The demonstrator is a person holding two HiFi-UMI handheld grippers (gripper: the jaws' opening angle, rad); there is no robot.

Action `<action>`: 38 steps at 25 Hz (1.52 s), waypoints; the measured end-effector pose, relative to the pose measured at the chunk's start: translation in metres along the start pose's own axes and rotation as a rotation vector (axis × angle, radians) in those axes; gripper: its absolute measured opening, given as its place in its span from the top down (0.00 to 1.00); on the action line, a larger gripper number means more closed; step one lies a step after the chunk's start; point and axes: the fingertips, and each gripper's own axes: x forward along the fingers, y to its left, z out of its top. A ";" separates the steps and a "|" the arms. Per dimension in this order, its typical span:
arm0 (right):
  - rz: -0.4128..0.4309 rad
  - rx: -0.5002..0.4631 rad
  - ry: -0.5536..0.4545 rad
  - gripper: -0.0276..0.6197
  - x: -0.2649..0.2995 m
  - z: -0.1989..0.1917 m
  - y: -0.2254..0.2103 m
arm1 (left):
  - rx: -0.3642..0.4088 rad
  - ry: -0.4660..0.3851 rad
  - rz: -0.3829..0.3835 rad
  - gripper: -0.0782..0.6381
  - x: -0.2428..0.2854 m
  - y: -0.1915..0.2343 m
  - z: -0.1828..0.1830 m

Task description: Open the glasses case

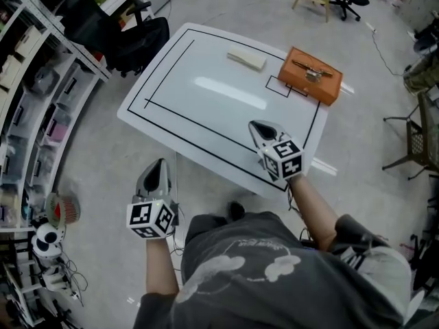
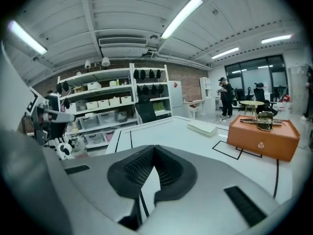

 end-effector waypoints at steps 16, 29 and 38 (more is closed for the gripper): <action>-0.321 0.129 0.008 0.96 0.027 0.008 -0.082 | 0.135 0.075 -0.365 0.89 0.191 0.008 0.027; -0.582 0.173 0.044 0.96 0.086 0.059 -0.141 | 0.244 0.174 -0.632 0.89 0.352 0.001 0.074; -0.642 0.173 0.185 0.96 0.128 0.066 -0.176 | 0.306 0.256 -0.706 0.89 0.437 -0.017 0.067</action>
